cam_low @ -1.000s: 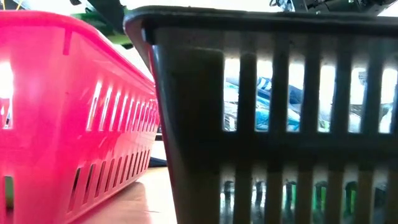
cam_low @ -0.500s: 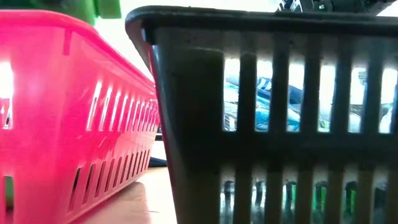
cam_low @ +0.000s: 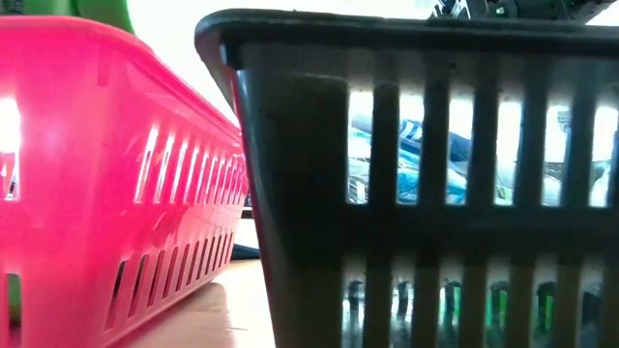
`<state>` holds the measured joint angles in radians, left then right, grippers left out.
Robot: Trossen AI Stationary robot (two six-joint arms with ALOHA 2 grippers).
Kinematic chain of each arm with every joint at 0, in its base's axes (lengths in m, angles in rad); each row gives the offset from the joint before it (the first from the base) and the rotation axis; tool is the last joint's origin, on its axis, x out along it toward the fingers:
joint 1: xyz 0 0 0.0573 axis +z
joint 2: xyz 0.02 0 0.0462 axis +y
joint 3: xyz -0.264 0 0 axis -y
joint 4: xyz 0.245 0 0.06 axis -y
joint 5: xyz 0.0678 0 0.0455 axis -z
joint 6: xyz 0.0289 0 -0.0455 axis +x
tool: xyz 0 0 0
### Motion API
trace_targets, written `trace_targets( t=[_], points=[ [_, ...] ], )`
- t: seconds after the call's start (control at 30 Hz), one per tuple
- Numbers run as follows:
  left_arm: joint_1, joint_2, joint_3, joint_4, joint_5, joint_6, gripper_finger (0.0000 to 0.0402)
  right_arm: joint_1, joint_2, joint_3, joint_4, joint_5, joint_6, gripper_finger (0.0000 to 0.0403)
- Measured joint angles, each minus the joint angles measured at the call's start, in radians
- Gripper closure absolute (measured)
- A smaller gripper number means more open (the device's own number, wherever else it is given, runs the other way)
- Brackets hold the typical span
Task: Pick & Place Travel size toiletries
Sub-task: Put the green shampoo bottle into the red bin
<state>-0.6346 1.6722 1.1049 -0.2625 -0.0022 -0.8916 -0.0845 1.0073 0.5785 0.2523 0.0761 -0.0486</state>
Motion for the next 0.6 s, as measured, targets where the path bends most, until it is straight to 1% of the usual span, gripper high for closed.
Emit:
trace_targets(
  t=[0.27, 0.5, 0.6],
  points=[
    [0.007, 0.000, 0.000, -0.001, -0.012, 0.015, 0.0285, 0.000, 0.000, 0.000, 0.000, 0.000, 0.000, 0.0401],
    [0.021, 0.000, 0.000, -0.001, -0.014, 0.031, 0.0235, 0.000, 0.000, 0.000, -0.001, 0.000, 0.000, 0.0401],
    [0.028, 0.000, 0.000, -0.001, -0.006, 0.031, 0.0226, 0.000, 0.000, 0.000, -0.001, 0.000, 0.000, 0.0401]
  ],
)
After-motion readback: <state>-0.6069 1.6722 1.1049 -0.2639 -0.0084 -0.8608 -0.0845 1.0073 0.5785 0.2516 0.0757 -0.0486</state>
